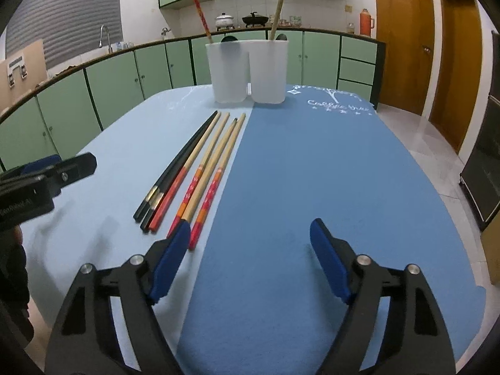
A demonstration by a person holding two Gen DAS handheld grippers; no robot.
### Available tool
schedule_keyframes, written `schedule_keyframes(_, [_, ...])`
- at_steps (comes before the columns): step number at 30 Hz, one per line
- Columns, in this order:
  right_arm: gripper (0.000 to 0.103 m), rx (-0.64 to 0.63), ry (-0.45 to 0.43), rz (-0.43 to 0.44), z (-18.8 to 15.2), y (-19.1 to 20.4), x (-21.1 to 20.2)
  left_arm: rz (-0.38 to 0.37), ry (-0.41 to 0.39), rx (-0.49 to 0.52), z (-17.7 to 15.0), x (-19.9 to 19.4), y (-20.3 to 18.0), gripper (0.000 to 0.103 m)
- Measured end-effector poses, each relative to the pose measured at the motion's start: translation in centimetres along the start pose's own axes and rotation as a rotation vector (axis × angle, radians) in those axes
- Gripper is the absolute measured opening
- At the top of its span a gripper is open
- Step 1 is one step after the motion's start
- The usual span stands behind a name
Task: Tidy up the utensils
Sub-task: 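Withdraw both tools from the holder back toward the remaining chopsticks, then grasp a red-patterned chopstick with the right tool while the left grasps a black chopstick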
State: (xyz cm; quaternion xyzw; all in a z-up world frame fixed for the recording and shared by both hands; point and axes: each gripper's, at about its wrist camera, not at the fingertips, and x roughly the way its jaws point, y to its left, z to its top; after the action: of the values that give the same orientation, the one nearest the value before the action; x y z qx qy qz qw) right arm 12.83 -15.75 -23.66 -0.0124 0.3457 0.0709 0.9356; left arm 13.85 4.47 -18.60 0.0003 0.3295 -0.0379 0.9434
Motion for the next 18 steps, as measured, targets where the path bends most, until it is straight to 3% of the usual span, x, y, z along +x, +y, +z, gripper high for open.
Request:
schedule_keyframes(13, [0.053, -0.089, 0.014, -0.031, 0.1, 2.4, 0.9, -0.003, 0.011, -0.007, 0.1, 0.1, -0.1, 0.089])
schedule_keyframes(16, [0.036, -0.102, 0.016, -0.009, 0.3, 2.6, 1.1, -0.01, 0.016, -0.002, 0.0, 0.2, -0.3, 0.089])
schedule_keyframes(18, [0.019, -0.108, 0.019, 0.006, 0.4, 2.5, 1.1, -0.016, 0.022, 0.002, -0.1, 0.4, -0.5, 0.089])
